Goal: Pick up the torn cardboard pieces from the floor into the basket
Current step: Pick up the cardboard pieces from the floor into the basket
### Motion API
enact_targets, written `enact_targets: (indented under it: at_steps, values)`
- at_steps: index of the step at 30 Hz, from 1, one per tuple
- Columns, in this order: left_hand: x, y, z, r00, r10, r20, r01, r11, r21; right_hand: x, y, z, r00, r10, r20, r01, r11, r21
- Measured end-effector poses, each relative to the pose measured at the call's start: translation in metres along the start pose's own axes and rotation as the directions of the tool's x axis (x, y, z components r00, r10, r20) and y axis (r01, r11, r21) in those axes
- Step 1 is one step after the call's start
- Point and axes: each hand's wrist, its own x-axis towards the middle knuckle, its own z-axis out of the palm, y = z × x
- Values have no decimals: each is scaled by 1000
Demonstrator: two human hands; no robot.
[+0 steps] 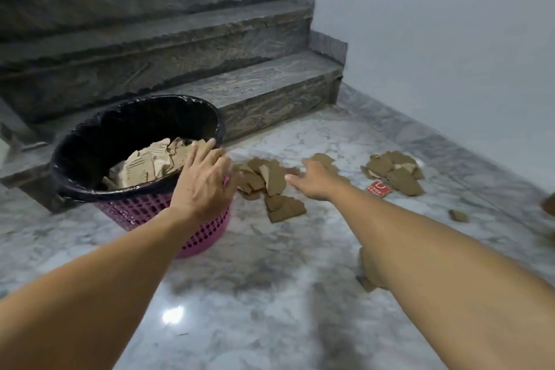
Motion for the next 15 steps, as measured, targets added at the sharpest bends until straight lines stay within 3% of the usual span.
enact_targets:
  at_steps: [3, 7, 9, 12, 15]
  values:
    - [21, 40, 31, 984, 97, 150, -90, 995, -54, -9, 65, -22, 995, 94, -32, -96, 994, -44]
    - [29, 94, 64, 918, 126, 376, -68, 984, -162, -23, 134, -38, 975, 212, -64, -217, 972, -89]
    - [29, 123, 90, 843, 201, 500, -135, 977, -166, -30, 171, -43, 953, 300, -42, -303, 947, -107]
    - [27, 164, 123, 726, 163, 668, -44, 980, -192, -43, 223, -45, 923, 382, -48, -385, 917, -107]
    - [16, 202, 151, 627, 235, 743, -98, 970, -224, -55, 270, -40, 885, 464, -41, -466, 883, -57]
